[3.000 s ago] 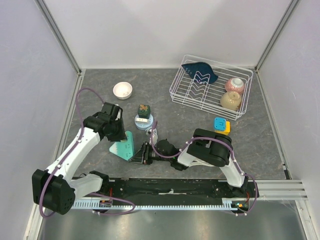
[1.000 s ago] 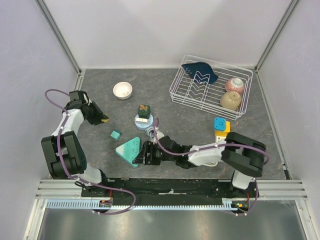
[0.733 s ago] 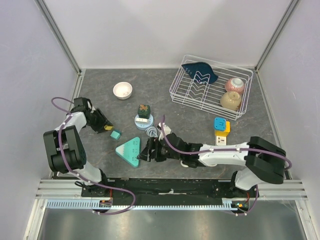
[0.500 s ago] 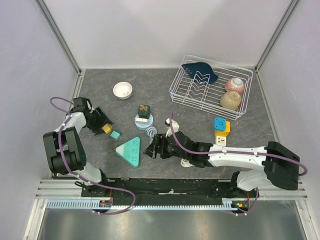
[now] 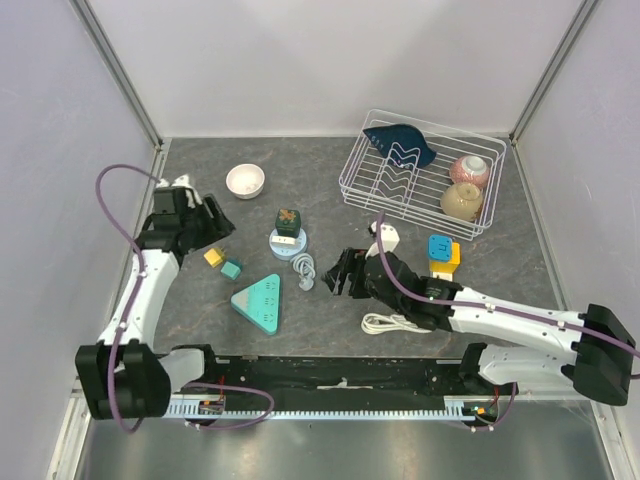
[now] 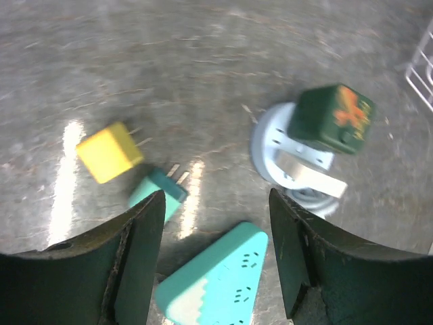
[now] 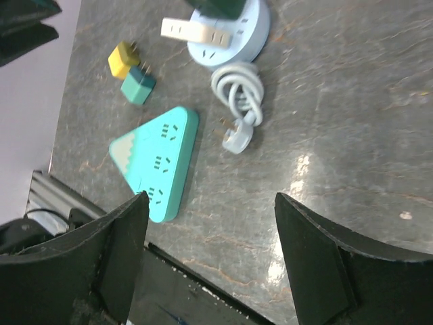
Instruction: Pull the plug off the socket
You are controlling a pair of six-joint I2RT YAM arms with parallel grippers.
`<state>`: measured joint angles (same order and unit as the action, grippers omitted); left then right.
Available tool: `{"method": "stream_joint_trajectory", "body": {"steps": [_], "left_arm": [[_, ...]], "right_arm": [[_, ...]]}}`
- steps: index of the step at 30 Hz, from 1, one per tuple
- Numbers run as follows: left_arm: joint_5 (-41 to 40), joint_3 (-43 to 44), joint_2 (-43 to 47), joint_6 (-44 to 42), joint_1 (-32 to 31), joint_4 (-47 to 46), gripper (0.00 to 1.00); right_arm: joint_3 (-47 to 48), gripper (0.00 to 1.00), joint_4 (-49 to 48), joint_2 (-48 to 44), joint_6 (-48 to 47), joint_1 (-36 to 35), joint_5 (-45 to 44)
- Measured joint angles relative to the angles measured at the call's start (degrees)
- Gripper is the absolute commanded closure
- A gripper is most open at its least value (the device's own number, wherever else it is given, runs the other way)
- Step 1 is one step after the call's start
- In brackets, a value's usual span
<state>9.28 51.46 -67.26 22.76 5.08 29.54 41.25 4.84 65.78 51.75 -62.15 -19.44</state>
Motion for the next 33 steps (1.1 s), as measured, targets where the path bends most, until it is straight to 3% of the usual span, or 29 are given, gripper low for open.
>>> {"method": "stream_joint_trajectory", "body": {"steps": [2, 4, 5, 14, 21, 28, 33], "left_arm": [[-1.5, 0.1, 2.2, -0.9, -5.8, -0.4, 0.26], [-2.3, 0.9, 2.5, -1.7, -10.6, -0.4, 0.13], [-2.6, 1.6, 2.1, -2.1, -12.6, -0.4, 0.12], [-5.6, 13.8, -11.3, -7.6, -24.0, -1.6, 0.11], [-7.4, 19.6, -21.8, -13.5, -26.5, -2.7, 0.12], [-9.4, 26.1, -32.9, -15.5, -26.9, -2.4, 0.16], [-10.2, 29.9, -38.2, -15.8, -27.3, -3.0, 0.16]], "right_arm": [[0.0, 0.18, 0.8, -1.2, -0.3, 1.4, -0.9], [-0.1, 0.18, 1.2, -1.9, -0.6, 2.1, -1.5], [-0.2, 0.18, 1.4, -2.3, -0.7, 2.4, -1.9], [-3.4, 0.19, 2.7, -4.4, -1.3, 2.7, -4.9], [-2.9, 0.19, 1.9, -3.6, -3.4, 5.6, -6.8], [4.2, 0.2, -3.5, 7.2, -7.2, 14.4, 0.0], [5.9, 0.2, -6.5, 9.5, -9.2, 15.3, 3.1]]}}
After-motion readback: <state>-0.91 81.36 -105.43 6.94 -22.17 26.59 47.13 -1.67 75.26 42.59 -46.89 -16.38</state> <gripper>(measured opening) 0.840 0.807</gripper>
